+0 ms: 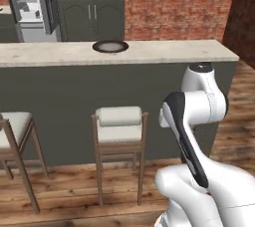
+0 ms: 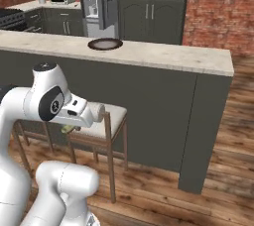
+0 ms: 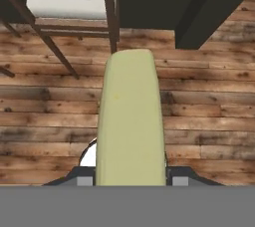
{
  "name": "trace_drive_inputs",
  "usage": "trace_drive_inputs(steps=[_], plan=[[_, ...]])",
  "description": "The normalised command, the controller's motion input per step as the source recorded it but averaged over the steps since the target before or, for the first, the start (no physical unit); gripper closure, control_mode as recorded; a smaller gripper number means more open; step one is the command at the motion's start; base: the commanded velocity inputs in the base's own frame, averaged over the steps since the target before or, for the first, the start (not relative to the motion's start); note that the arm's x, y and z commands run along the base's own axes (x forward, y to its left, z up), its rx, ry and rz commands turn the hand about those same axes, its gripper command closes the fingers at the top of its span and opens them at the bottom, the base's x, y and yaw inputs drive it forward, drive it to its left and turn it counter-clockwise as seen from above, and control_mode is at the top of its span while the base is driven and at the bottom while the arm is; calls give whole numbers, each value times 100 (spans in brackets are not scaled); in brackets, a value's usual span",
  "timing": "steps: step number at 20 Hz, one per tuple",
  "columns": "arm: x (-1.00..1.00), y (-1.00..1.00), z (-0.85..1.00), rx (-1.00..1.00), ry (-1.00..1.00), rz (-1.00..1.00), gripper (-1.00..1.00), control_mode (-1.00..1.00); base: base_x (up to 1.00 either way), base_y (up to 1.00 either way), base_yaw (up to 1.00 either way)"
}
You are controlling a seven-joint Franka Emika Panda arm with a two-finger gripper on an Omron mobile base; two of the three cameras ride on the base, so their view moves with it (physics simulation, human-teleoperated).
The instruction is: Retrieve the butter from the fridge and place it on a plate on the dining table. Then retrieve the butter knife by the fridge and place it near the plate.
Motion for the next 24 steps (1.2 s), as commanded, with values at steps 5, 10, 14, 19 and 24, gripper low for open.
trace_drive_inputs(steps=[5, 10, 14, 19, 24], plan=[[0, 0, 0, 0, 0, 0, 100, 100, 52, 19, -18], [0, 0, 0, 0, 0, 0, 100, 100, 45, 0, -6], [0, 0, 0, 0, 0, 0, 100, 100, 39, 2, -4], [0, 0, 0, 0, 0, 0, 100, 100, 46, 19, -6], [0, 0, 0, 0, 0, 0, 100, 100, 20, 29, -6]])
